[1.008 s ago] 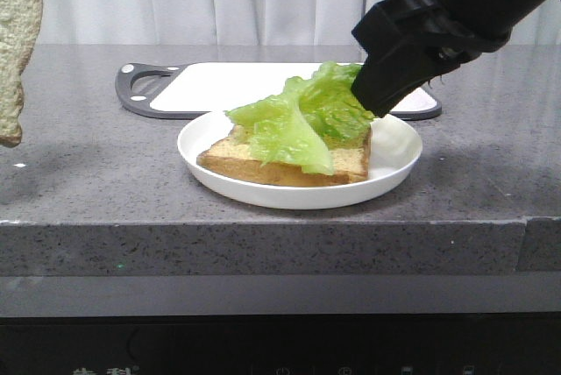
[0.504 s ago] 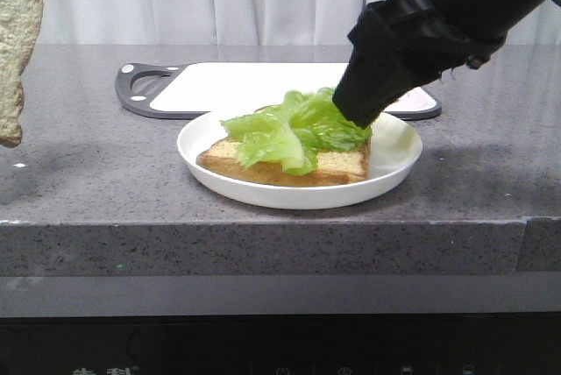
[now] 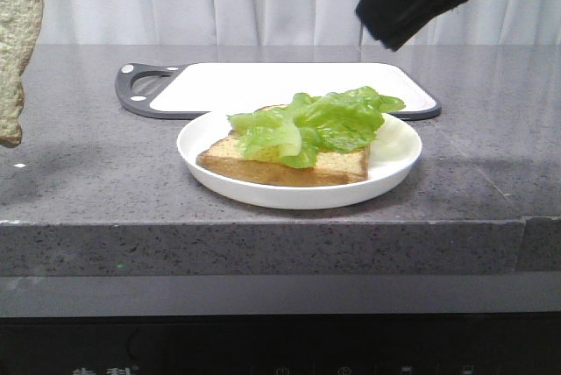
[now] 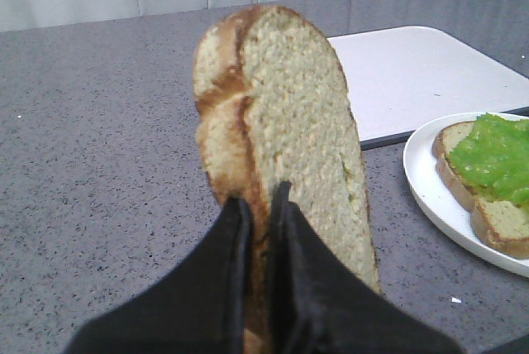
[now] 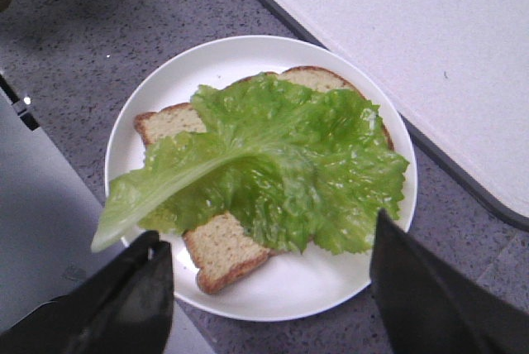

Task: Left arm grabs bread, right arm adds lettuce

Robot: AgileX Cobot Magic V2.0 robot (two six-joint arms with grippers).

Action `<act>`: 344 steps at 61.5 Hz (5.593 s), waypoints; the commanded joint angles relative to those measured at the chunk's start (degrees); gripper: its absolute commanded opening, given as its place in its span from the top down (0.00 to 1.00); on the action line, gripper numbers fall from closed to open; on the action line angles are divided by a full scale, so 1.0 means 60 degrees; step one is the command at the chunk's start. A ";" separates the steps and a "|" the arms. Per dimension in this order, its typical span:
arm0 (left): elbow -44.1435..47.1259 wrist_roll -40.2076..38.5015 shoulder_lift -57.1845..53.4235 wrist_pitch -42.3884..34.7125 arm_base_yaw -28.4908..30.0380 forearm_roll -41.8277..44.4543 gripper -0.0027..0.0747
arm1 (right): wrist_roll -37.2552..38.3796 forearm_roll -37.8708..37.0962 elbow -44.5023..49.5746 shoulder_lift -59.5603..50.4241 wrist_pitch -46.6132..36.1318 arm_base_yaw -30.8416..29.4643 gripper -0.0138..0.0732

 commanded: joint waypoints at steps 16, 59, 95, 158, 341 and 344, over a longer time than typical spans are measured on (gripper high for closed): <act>-0.0282 -0.0004 -0.0016 -0.0893 0.0021 -0.0074 0.99 | -0.0038 0.0100 0.0247 -0.1902 -0.0463 -0.0917 0.89; -0.4815 0.0420 0.3629 0.4126 0.0021 -0.4885 0.99 | 0.0339 0.0118 0.2118 -0.3583 -0.1359 -0.2505 0.91; -0.7087 0.4638 0.9342 0.7690 0.0021 -1.1262 0.99 | 0.0339 0.0126 0.2118 -0.3583 -0.1332 -0.2505 0.91; -0.7249 0.4621 1.0866 0.8013 0.0021 -1.0545 0.33 | 0.0339 0.0125 0.2118 -0.3583 -0.1419 -0.2505 0.91; 0.0811 -0.3352 -0.3712 -0.0652 0.2301 0.3674 0.99 | 0.1090 -0.0186 0.4778 -0.8627 -0.3622 -0.3697 0.91; 0.1037 -0.3352 -0.3936 -0.0673 0.2301 0.3572 0.99 | 0.1090 -0.0186 0.4778 -0.8627 -0.3622 -0.3697 0.91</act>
